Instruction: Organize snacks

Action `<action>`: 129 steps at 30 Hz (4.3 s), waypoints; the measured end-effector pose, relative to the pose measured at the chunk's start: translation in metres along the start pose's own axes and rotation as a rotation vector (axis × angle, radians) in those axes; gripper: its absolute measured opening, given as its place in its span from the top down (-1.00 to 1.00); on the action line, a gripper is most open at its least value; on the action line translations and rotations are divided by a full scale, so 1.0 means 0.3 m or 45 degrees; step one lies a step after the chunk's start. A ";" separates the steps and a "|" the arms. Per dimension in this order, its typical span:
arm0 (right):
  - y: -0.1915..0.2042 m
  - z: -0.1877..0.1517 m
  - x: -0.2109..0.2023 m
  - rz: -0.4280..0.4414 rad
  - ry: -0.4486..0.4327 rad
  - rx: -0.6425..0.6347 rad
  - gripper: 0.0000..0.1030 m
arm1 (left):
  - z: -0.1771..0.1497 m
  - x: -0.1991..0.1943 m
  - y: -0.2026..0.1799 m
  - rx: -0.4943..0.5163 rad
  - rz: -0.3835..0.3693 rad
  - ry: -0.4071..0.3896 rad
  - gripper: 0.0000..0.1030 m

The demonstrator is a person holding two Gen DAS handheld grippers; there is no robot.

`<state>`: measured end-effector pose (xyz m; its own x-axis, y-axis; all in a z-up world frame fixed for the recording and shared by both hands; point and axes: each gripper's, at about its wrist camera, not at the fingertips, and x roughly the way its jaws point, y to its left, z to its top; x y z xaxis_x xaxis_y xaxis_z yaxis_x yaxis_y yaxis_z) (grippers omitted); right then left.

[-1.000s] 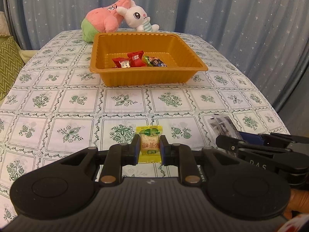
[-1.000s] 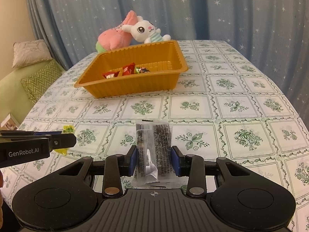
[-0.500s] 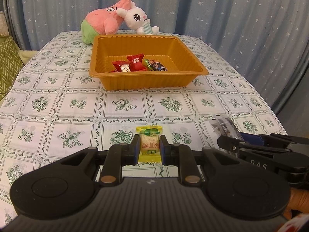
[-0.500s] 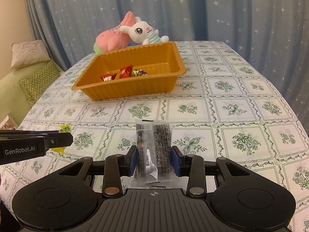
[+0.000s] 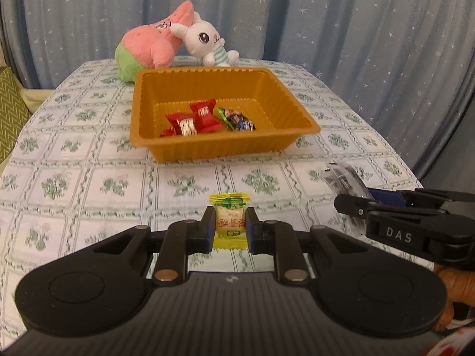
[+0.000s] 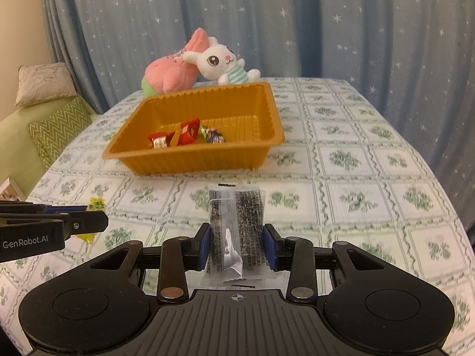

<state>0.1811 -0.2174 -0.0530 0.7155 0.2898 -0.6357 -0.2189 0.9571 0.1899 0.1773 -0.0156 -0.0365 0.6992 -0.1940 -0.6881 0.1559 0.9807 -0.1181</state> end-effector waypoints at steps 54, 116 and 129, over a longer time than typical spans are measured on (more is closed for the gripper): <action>-0.008 0.535 0.375 0.038 -0.025 0.024 0.27 | 0.457 0.317 0.253 -0.028 0.036 -0.003 0.17; -0.082 0.375 0.186 -0.007 0.069 0.162 -0.53 | 0.276 0.066 0.190 -0.061 0.168 -0.027 -0.99; -0.089 0.249 -0.015 -0.022 0.127 0.235 -0.86 | 0.164 -0.113 0.144 -0.104 0.218 -0.005 -0.99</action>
<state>0.2332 -0.2440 0.0007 0.6470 0.2805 -0.7090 -0.0755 0.9489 0.3065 0.1946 0.0321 0.0169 0.7135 -0.0243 -0.7003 -0.0226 0.9981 -0.0577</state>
